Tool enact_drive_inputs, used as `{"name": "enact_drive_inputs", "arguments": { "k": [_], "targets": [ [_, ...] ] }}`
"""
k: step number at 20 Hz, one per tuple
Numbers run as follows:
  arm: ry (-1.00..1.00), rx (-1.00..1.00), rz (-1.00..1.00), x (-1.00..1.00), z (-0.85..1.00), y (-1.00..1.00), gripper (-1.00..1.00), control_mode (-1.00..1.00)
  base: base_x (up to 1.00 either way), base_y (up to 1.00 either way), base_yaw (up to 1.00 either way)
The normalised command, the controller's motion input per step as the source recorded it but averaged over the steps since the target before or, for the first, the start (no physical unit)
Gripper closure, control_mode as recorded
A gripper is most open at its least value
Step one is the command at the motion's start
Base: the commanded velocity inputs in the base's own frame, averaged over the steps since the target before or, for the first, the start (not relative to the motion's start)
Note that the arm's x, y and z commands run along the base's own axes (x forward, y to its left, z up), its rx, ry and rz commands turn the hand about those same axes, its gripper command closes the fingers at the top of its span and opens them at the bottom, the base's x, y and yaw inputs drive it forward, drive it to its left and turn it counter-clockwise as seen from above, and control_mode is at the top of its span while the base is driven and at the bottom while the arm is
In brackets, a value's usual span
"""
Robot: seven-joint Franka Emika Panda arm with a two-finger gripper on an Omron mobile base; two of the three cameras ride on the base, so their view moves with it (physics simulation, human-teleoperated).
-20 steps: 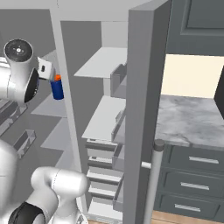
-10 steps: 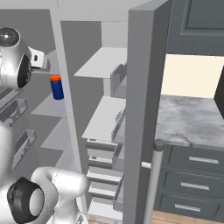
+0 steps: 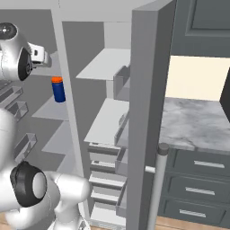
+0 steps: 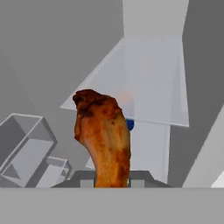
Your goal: There's a chicken drumstick in the fridge that needs to be moved to the freezer for freezing. Pick up the chicken drumstick from the fridge, place it on any shelf in the freezer, and close the fridge and freezer doors when done.
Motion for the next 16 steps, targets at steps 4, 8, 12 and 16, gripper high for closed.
{"name": "enact_drive_inputs", "arguments": {
  "k": [4, 8, 12, 16],
  "targets": [
    [0.00, -0.06, 0.00, 0.51, -0.05, 0.22, 1.00, -1.00, 0.00, 0.00, 0.00],
    [0.00, -0.05, -0.02, 0.46, 0.00, 0.28, 1.00, -1.00, 0.00, 0.00, 0.00],
    [0.05, -0.07, -0.01, 0.39, -0.08, 0.21, 1.00, -1.00, 0.00, 0.00, 0.00],
    [0.05, -0.07, 0.00, 0.43, -0.21, 0.09, 1.00, -1.00, 0.00, 0.00, 0.00]
  ]
}}
